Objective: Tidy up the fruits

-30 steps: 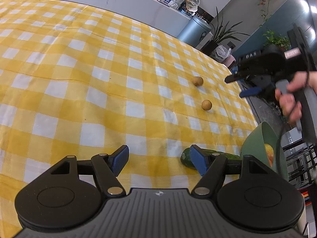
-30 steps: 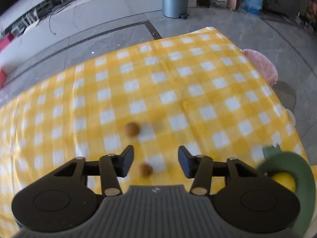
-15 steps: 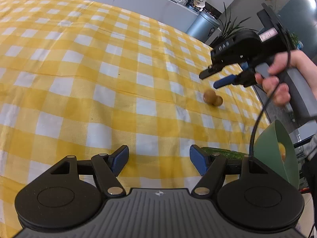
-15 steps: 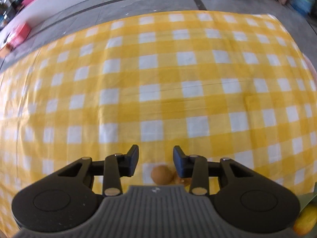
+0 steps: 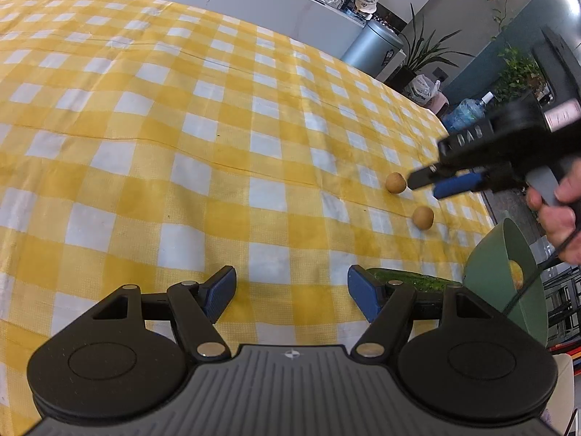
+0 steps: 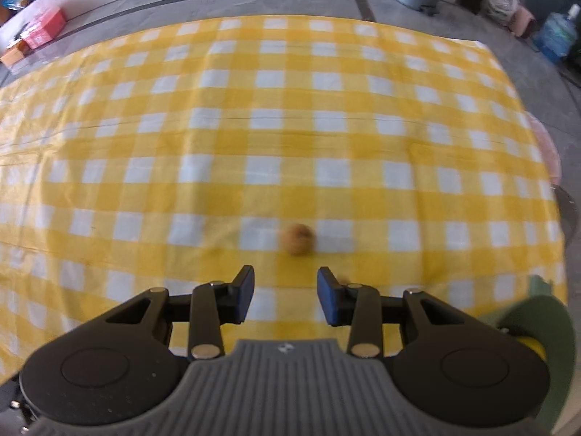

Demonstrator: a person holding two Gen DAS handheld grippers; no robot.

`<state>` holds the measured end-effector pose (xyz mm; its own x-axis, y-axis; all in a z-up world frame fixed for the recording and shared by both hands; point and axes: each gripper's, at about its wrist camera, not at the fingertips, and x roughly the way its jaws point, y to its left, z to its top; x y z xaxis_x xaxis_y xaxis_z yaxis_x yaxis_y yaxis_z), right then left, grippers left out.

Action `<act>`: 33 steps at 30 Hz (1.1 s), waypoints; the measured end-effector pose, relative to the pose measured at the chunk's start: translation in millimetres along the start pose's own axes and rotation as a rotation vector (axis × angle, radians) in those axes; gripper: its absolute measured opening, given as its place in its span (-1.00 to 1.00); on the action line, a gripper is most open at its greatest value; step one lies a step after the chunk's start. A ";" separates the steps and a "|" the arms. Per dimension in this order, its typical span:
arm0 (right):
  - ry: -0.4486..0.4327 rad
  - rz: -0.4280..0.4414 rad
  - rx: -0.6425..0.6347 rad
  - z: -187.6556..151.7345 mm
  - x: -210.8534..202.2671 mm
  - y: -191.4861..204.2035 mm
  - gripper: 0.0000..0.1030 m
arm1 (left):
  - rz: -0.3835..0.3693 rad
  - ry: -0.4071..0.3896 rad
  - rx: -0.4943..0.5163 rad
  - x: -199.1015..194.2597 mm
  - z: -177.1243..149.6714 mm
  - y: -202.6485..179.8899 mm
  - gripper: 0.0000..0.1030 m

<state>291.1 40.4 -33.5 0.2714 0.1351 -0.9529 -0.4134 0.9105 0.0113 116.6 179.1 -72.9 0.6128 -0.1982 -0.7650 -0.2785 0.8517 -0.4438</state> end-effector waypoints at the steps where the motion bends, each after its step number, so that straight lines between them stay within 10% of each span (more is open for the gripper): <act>1: -0.005 -0.026 0.004 -1.5 0.0 -3.5 -0.32 | 0.000 -0.001 0.000 0.0 0.1 0.1 0.60; 13: 0.004 -0.102 0.089 4.4 18.1 -33.4 -0.40 | 0.012 0.002 0.004 1.8 1.2 0.8 0.60; 33: 0.102 0.016 0.068 -7.2 35.5 -16.6 -0.57 | 0.021 0.008 0.027 3.7 0.2 -1.1 0.61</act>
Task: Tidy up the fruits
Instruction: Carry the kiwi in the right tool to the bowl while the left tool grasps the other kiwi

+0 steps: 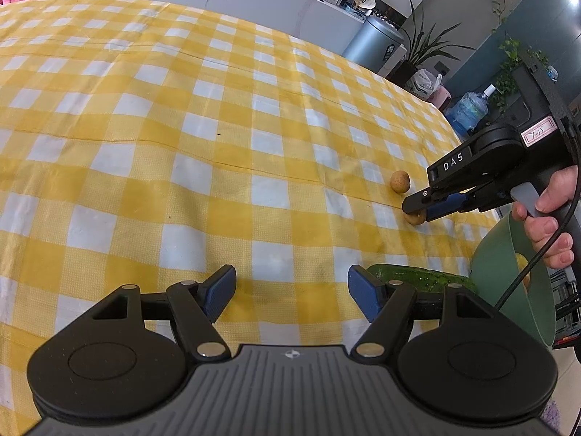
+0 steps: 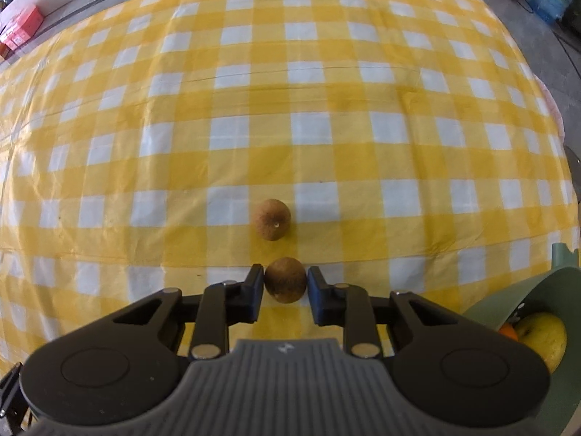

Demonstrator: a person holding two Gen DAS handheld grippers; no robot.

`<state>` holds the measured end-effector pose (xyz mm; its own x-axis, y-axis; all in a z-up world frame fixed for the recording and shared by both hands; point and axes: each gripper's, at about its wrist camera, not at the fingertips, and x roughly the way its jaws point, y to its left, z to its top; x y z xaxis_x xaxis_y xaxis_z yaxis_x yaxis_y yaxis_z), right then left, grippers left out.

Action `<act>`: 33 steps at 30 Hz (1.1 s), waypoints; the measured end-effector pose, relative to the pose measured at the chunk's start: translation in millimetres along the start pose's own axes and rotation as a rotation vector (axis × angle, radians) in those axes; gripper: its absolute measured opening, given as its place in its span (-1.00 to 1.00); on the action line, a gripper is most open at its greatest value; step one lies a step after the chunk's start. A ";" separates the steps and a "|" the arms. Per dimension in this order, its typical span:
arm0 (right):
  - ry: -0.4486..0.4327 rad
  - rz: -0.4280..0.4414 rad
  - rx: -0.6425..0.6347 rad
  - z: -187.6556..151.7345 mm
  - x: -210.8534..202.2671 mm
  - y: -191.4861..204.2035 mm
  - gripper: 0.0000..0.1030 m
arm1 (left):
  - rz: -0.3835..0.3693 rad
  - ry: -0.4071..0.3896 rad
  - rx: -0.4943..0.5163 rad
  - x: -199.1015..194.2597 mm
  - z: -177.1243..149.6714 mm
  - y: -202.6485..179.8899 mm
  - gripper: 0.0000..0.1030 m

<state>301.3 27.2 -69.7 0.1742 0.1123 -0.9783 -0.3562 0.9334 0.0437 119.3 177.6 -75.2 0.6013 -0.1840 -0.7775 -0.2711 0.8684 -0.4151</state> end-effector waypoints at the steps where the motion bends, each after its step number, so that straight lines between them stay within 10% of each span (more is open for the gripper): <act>1: -0.006 -0.004 -0.010 -1.3 -1.0 1.5 -0.57 | 0.000 0.000 0.001 0.0 0.0 0.1 0.61; 7: -0.060 -0.001 -0.014 -11.2 -10.9 5.5 -0.58 | 0.031 -0.016 0.024 -0.6 -0.1 -3.0 0.61; 17: -0.440 0.170 0.303 -86.0 -79.1 -6.7 -0.58 | 0.112 -0.094 0.090 -12.2 -1.6 -22.9 0.59; 24: -0.621 0.194 0.285 -129.1 -116.8 -37.2 -0.58 | 0.118 -0.135 0.318 -42.4 14.3 -66.5 0.59; 33: -0.717 0.346 0.471 -165.8 -123.7 -125.3 -0.58 | -0.091 -0.067 0.673 13.4 44.5 -136.9 0.46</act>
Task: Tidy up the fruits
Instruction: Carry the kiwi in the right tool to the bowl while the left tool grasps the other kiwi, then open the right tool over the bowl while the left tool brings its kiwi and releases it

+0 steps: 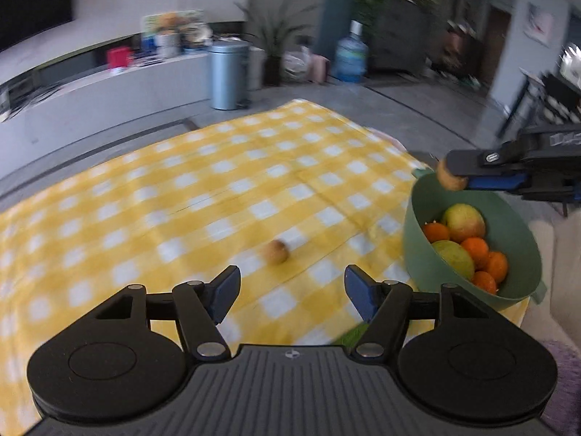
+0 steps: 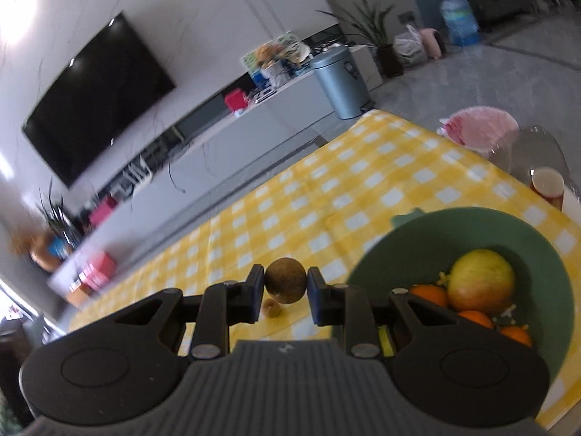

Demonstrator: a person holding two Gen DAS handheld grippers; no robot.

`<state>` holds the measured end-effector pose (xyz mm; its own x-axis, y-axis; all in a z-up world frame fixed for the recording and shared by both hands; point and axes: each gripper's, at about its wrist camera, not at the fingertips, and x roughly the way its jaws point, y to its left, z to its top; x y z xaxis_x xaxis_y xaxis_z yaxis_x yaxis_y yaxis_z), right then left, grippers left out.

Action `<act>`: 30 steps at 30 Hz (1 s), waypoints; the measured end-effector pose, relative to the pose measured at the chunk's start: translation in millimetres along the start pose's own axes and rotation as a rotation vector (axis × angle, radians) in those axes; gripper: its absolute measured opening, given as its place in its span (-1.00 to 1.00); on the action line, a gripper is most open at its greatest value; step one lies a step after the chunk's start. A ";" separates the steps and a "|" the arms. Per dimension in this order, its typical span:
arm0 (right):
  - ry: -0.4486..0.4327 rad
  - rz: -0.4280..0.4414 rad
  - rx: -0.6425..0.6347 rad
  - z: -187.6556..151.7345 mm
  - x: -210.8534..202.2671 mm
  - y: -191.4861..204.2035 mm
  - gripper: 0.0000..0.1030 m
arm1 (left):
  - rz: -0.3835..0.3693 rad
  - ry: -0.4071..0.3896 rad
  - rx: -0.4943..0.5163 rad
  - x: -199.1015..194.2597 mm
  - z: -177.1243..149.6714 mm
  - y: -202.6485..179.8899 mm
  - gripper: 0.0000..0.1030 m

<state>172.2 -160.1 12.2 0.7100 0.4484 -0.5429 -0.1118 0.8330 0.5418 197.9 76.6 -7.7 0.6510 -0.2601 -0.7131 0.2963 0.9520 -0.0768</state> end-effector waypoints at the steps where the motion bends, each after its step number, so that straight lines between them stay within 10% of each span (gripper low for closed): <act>1: -0.015 0.002 0.022 0.9 -2.6 -8.4 -0.58 | 0.000 0.005 0.028 11.3 2.1 -4.5 0.40; 11: -0.126 0.014 0.101 5.3 -29.4 -50.1 -0.58 | 0.130 0.080 0.087 99.1 -1.6 -8.0 0.03; 22: -0.100 -0.044 0.122 6.2 -39.9 -75.7 -0.58 | 0.185 0.013 0.053 90.6 -1.6 -13.9 -0.49; 30: -0.046 -0.211 0.245 -0.1 -52.7 -117.5 -0.58 | -0.132 -0.106 0.059 24.0 22.1 -97.5 -0.49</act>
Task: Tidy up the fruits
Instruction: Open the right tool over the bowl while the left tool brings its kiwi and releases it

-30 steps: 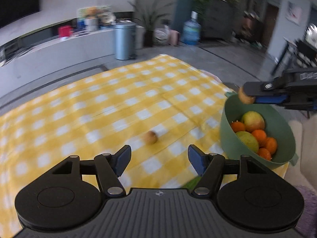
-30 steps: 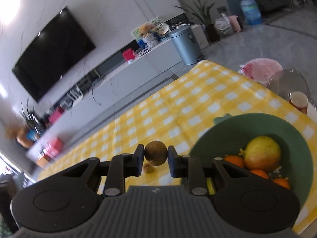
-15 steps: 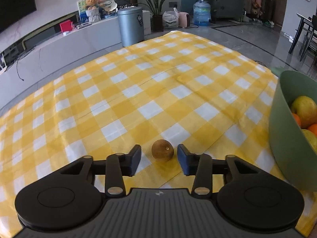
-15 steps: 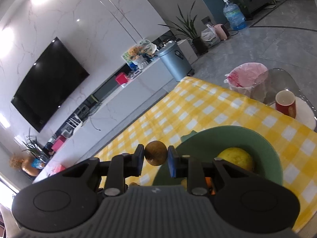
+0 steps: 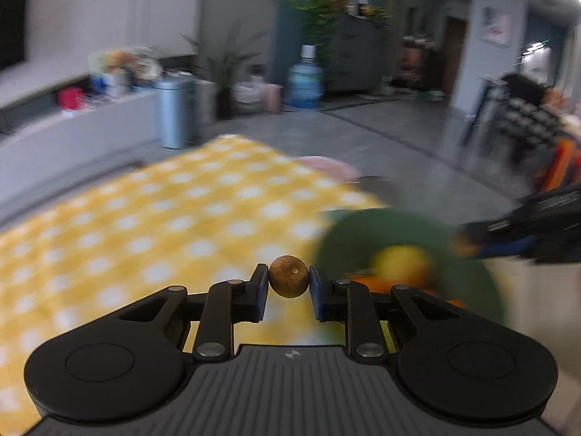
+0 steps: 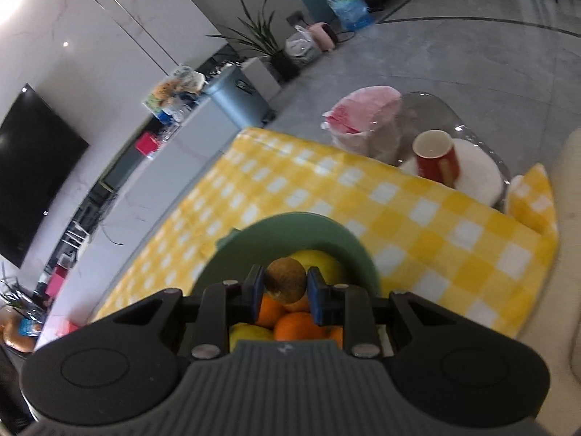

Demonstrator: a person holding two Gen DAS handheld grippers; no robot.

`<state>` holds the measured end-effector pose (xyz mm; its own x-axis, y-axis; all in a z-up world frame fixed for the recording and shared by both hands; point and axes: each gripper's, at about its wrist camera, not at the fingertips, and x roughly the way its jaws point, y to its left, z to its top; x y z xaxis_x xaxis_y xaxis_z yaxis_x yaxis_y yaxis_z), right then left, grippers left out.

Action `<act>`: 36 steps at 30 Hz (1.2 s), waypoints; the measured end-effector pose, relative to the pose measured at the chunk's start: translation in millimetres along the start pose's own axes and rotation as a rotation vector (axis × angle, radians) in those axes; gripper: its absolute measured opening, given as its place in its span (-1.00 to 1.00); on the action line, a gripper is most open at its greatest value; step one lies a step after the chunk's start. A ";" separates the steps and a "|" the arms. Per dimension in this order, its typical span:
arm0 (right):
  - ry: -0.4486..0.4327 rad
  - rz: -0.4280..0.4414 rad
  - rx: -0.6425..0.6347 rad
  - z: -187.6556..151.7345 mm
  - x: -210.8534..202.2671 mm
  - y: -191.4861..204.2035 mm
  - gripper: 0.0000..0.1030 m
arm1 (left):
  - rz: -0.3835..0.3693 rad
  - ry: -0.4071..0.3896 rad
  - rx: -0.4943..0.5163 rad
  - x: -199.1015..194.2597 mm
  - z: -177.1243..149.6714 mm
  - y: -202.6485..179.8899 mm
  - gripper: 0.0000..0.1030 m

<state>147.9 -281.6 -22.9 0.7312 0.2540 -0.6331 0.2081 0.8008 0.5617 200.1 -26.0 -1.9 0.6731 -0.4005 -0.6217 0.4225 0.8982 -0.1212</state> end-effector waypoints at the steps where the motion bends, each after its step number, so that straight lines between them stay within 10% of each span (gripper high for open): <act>1: 0.004 -0.005 -0.011 -0.4 -1.6 0.1 -0.58 | -0.043 0.011 -0.012 1.2 1.4 -7.9 -0.49; 5: 0.013 -0.025 -0.007 -1.5 -2.3 -3.8 -0.50 | -0.123 0.035 -0.010 12.1 -0.2 -30.4 -0.49; 7: 0.041 -0.058 -0.019 -1.7 -0.5 -3.0 0.08 | -0.121 0.054 -0.029 18.8 -0.4 -33.6 -0.49; 12: -0.003 0.002 0.025 1.6 -8.7 -10.6 0.18 | -0.216 0.092 -0.078 28.6 2.2 -37.4 -0.49; 24: 0.029 -0.013 0.036 -0.1 2.9 -11.4 0.23 | -0.048 0.004 0.006 52.0 33.3 -49.7 -0.48; 36: 0.039 0.053 0.015 -1.0 -0.8 -3.0 0.15 | 0.072 -0.083 -0.104 -9.7 27.3 -23.6 0.47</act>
<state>146.0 -283.7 -24.6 0.7155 0.3171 -0.6225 0.1796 0.7776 0.6026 200.1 -48.2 28.0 0.7489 -0.3438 -0.5664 0.3086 0.9375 -0.1610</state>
